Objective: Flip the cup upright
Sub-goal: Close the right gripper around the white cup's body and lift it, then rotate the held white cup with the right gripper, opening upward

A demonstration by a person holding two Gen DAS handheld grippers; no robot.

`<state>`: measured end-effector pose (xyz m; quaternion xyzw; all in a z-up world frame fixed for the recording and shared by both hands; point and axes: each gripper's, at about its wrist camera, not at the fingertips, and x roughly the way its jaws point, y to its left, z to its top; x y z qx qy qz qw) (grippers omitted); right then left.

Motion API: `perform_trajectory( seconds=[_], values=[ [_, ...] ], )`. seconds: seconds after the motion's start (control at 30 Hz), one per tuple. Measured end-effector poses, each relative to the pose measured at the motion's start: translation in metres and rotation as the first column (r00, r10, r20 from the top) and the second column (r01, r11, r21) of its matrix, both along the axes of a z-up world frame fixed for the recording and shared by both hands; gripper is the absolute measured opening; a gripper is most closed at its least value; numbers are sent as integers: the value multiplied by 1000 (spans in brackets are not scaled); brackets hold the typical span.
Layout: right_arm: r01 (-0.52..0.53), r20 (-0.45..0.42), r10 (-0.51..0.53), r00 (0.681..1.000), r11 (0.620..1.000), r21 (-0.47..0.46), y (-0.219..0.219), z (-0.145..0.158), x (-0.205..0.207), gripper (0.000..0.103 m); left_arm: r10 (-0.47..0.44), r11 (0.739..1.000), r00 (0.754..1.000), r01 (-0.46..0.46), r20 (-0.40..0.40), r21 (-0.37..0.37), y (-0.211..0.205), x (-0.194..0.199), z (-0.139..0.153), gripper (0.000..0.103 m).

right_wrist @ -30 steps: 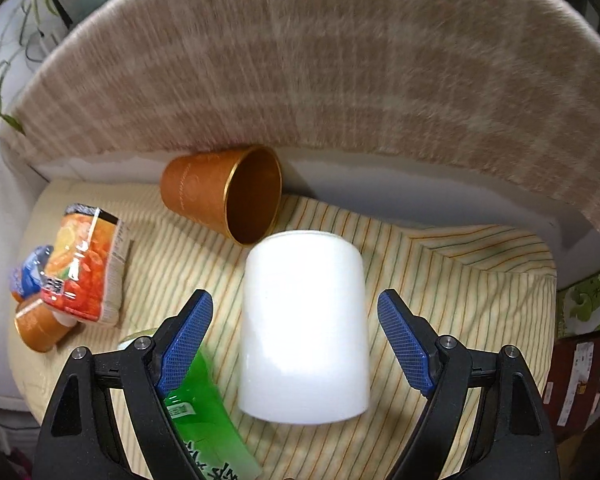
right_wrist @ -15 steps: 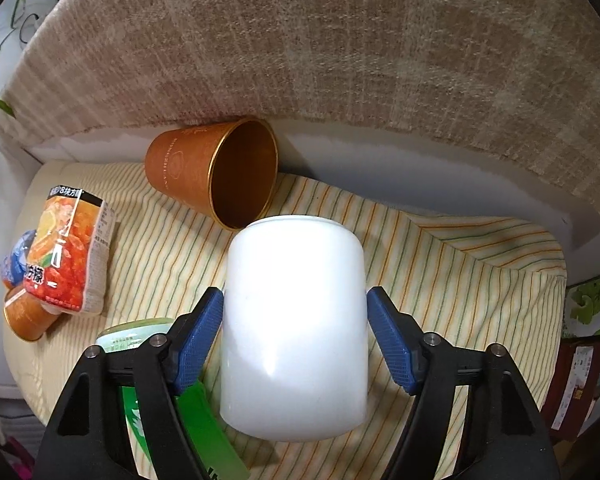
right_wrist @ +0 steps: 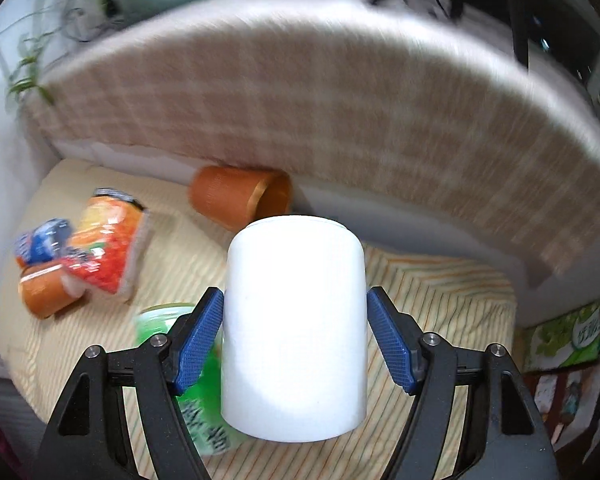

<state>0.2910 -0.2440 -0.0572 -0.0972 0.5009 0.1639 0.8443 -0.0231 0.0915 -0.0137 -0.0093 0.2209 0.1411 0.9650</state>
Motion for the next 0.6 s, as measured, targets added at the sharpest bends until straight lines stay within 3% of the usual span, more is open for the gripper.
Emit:
perform_trajectory(
  seconds=[0.17, 0.27, 0.43, 0.6],
  values=[
    [-137, 78, 135, 988, 990, 15, 32, 34, -37, 73, -12, 1000, 1000, 12, 8, 4, 0, -5, 3, 102],
    [-224, 103, 222, 970, 975, 6, 45, 39, -62, 73, -32, 999, 1000, 32, 1, 10, -1, -8, 3, 102],
    [-405, 97, 407, 908, 913, -46, 77, 39, -99, 73, -61, 998, 998, 61, -19, 33, -7, -11, 1, 102],
    [-511, 70, 515, 855, 857, -60, 105, 23, -128, 73, -77, 996, 996, 78, -36, 31, -8, -15, -3, 102]
  ],
)
